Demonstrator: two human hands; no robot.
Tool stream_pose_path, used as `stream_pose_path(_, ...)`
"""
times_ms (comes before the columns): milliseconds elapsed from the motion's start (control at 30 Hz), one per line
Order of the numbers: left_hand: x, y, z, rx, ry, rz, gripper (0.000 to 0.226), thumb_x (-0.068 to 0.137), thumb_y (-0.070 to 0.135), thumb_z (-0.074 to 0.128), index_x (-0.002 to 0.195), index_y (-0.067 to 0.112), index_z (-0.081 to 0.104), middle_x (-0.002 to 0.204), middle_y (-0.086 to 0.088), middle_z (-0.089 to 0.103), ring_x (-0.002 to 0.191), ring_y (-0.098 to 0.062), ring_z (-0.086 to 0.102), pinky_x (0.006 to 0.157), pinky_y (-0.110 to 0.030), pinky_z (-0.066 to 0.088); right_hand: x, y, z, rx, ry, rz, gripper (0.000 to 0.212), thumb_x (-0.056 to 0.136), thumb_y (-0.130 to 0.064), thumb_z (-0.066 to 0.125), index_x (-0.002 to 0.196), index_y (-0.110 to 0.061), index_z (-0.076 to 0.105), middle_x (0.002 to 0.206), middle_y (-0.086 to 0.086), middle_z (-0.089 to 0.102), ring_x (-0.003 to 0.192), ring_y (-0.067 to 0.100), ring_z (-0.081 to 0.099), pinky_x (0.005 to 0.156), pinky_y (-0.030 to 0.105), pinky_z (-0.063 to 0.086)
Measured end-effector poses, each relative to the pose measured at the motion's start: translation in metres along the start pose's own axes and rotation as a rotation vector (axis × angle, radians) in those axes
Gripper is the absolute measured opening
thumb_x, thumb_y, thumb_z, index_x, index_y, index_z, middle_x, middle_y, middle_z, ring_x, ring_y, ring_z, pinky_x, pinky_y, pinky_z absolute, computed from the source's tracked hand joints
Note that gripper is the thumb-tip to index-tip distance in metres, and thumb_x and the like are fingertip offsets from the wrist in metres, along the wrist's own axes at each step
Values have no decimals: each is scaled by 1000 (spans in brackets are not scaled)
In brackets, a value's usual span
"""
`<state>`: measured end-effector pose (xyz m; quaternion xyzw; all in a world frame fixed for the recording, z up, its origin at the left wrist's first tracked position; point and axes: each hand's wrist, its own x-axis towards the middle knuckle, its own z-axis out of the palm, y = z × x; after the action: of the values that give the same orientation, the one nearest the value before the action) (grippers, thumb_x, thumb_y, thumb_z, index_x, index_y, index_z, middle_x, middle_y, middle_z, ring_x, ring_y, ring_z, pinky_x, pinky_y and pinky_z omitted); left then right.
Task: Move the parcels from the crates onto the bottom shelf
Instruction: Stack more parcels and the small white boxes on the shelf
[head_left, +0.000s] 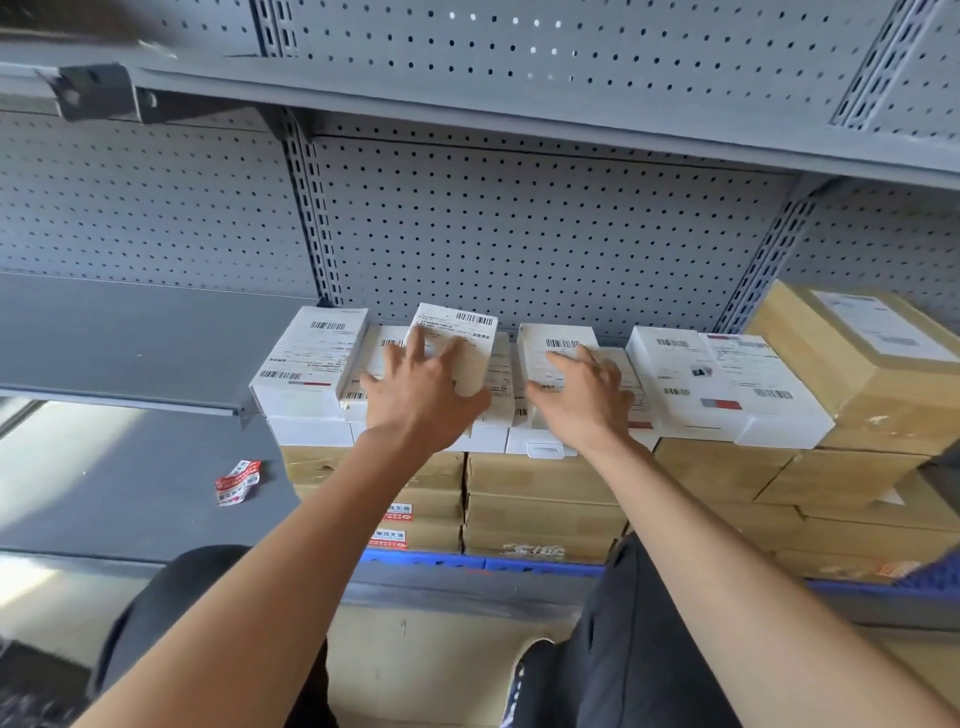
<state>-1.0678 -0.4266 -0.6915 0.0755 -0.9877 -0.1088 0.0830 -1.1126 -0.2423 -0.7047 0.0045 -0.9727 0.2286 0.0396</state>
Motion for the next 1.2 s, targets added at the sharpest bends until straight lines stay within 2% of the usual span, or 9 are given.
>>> stream_pose_path(233, 5, -3, 8, -2, -54, -51, 76, 80, 78, 49, 148, 46, 35, 157, 4, 28, 138, -28, 29, 98, -54, 42, 10, -2, 18, -66, -37, -66, 50, 95, -52, 51, 142, -35, 52, 153, -1, 35, 144, 41, 19, 104, 59, 29)
stream_pose_path(367, 7, -1, 8, 2, -62, -58, 72, 81, 76, 49, 146, 45, 38, 150, 4, 35, 135, -28, 32, 97, -52, 40, 13, 4, 21, -11, -53, -54, 42, 103, -32, 42, 144, -31, 51, 155, 5, 33, 146, 35, 19, 108, 56, 27)
stream_pose_path(433, 8, -1, 8, 4, -60, -59, 73, 82, 77, 49, 146, 45, 38, 148, 4, 36, 134, -28, 32, 98, -53, 39, 15, 6, 24, -25, -56, -61, 42, 104, -29, 41, 145, -31, 50, 156, 4, 33, 147, 36, 18, 110, 55, 27)
stream_pose_path(700, 7, -2, 9, -14, -57, -58, 75, 81, 76, 50, 148, 45, 37, 152, 4, 34, 135, -28, 30, 100, -56, 41, 20, 6, 31, -24, -42, -52, 41, 104, -30, 40, 144, -33, 51, 163, 4, 27, 148, 37, 15, 111, 54, 25)
stream_pose_path(1200, 8, 0, 8, -28, -68, -57, 76, 82, 76, 50, 150, 44, 36, 156, 5, 28, 138, -27, 27, 102, -56, 36, 15, 3, 30, -32, -47, -65, 42, 105, -29, 37, 145, -28, 50, 160, 5, 29, 149, 40, 12, 112, 56, 23)
